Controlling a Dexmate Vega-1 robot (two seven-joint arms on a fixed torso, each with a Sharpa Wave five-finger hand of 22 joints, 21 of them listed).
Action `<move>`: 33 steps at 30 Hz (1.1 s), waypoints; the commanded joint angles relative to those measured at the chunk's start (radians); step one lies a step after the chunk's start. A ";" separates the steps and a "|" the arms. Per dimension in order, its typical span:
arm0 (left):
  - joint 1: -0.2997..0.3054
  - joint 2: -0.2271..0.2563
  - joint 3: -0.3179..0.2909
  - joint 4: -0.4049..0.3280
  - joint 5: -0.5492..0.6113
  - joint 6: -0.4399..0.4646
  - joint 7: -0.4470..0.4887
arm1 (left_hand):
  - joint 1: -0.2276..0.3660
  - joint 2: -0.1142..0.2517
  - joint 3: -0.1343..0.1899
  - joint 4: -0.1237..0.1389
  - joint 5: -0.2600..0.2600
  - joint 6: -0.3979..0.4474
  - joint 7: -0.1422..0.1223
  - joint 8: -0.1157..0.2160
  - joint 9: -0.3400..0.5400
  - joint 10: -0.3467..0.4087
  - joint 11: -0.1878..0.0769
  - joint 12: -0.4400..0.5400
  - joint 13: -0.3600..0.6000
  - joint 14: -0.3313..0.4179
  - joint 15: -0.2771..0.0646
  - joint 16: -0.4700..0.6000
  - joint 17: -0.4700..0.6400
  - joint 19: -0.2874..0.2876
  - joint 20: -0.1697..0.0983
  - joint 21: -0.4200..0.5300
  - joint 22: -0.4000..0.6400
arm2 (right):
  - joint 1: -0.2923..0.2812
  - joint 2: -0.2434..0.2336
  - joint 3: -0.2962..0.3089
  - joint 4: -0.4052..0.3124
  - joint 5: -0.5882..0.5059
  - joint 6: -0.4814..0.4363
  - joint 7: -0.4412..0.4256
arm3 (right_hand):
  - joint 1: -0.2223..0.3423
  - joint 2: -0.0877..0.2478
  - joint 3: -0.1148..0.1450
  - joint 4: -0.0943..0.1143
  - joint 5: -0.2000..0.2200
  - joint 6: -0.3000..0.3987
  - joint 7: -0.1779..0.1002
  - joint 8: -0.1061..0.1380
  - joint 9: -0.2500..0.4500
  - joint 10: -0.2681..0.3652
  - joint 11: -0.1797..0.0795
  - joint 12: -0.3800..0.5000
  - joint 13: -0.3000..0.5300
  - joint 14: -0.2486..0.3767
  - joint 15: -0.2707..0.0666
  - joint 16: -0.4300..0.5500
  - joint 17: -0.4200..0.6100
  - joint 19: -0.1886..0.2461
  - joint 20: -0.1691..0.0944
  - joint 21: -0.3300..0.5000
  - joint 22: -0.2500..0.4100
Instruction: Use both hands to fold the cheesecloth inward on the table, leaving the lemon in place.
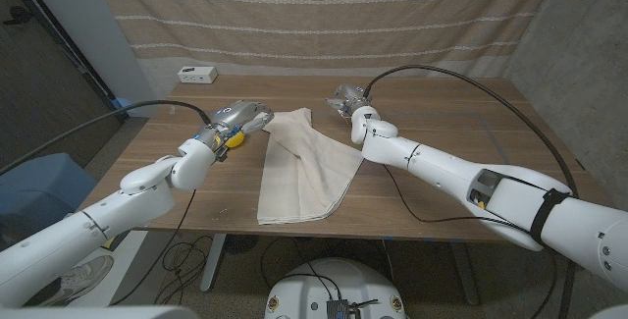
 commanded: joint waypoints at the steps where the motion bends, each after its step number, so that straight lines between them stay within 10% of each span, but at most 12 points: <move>1: -0.098 -0.038 0.067 0.133 -0.024 -0.046 -0.089 | 0.014 0.035 0.006 0.002 0.007 -0.009 0.002 0.000 0.002 -0.004 -0.002 0.000 0.000 -0.013 0.001 0.001 0.004 -0.013 -0.001 -0.005 0.002 | -0.180 -0.177 0.039 -0.440 -0.129 -0.264 -0.024 | 0.019 -0.008 0.000 -0.015 -0.005 0.029 0.003 0.014 0.007 0.020 0.003 0.012 0.005 -0.003 -0.018 -0.001 0.001 0.012 0.003 -0.005 0.002; 33: -0.209 -0.097 0.164 0.188 0.011 -0.108 -0.162 | -0.015 0.016 -0.011 0.050 0.000 -0.042 -0.004 -0.003 -0.001 -0.033 -0.005 -0.003 -0.002 -0.050 -0.001 0.000 0.004 -0.033 -0.002 -0.011 0.001 | -0.311 -0.338 -0.064 -0.724 -0.225 -0.557 0.098 | 0.066 -0.042 0.001 -0.067 0.024 0.118 0.005 0.053 0.021 0.043 -0.020 0.032 0.031 0.003 -0.029 -0.014 0.005 0.040 0.001 -0.011 0.003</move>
